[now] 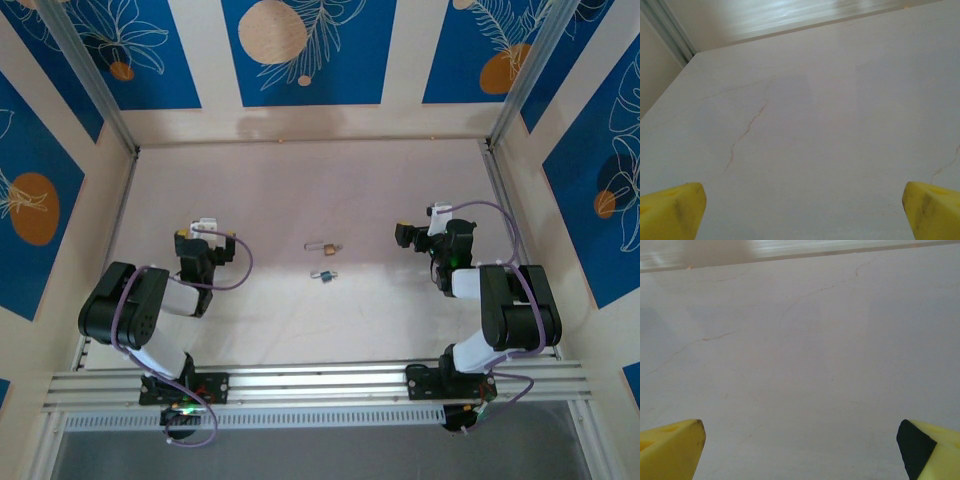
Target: Unlock with the key
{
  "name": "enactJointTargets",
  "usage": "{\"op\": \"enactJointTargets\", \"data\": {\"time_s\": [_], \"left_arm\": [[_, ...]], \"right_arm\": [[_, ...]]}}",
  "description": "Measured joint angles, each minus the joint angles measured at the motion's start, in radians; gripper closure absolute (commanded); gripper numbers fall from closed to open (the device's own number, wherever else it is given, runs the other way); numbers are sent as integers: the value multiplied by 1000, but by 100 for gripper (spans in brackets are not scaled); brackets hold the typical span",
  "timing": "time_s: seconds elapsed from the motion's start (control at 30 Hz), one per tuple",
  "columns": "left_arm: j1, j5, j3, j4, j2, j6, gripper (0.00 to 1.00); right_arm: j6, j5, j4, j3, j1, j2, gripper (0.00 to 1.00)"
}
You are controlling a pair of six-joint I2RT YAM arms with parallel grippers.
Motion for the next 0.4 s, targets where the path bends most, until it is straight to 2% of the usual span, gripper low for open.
{"op": "enactJointTargets", "data": {"time_s": [0.4], "left_arm": [[7, 1, 11, -12, 0, -1, 0]], "right_arm": [[0, 2, 0, 0, 6, 0, 1]]}}
